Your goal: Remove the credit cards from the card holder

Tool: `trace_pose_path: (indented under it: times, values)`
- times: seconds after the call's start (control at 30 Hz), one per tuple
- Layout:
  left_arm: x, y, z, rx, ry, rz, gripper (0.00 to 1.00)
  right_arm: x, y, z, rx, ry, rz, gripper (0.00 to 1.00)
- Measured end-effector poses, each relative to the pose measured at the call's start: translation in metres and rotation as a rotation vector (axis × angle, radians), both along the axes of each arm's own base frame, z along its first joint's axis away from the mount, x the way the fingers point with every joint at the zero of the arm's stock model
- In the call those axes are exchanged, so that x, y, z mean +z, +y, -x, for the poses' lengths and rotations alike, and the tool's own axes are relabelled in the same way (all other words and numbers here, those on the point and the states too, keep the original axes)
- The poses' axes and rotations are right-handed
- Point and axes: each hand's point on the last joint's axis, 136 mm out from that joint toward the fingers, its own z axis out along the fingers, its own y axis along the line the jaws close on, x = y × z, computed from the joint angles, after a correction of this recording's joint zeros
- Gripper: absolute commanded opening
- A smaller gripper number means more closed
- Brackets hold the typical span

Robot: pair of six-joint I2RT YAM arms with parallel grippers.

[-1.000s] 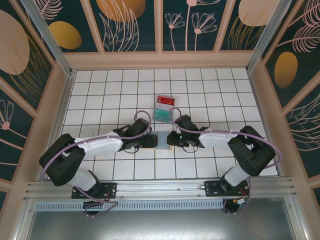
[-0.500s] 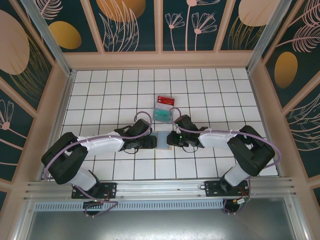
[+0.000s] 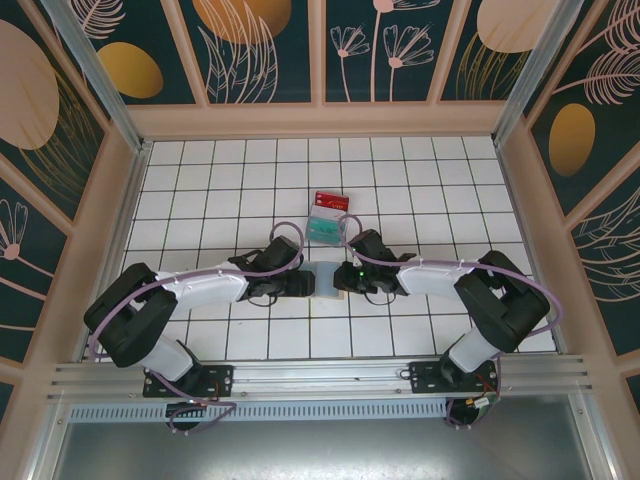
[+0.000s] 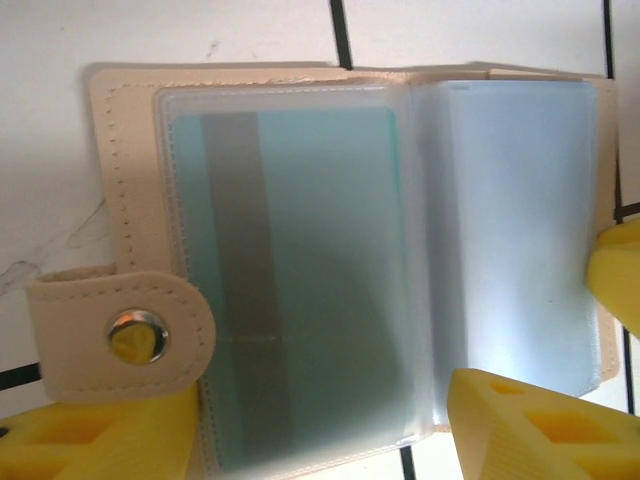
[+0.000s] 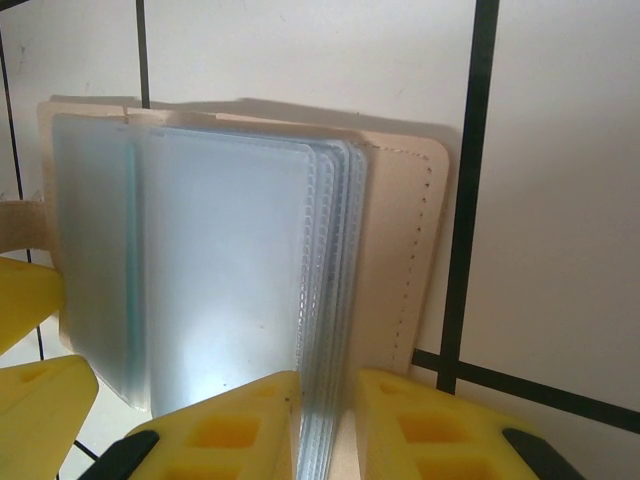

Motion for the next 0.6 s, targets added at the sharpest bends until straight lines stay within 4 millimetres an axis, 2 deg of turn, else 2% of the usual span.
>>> trace_pose_path:
  times: [0.17,0.37,0.6]
  values:
    - [0.006,-0.013,0.003,-0.036,0.013,0.067,0.67,0.000,0.001,0.000,0.002,0.000,-0.001,0.22]
    - [0.010,-0.020,0.004,-0.054,0.016,0.100,0.71,0.000,0.001,0.001,0.003,0.000,-0.001,0.22]
    - [0.013,-0.025,0.006,-0.070,0.022,0.128,0.67,0.001,0.001,0.000,0.003,-0.001,-0.001,0.22]
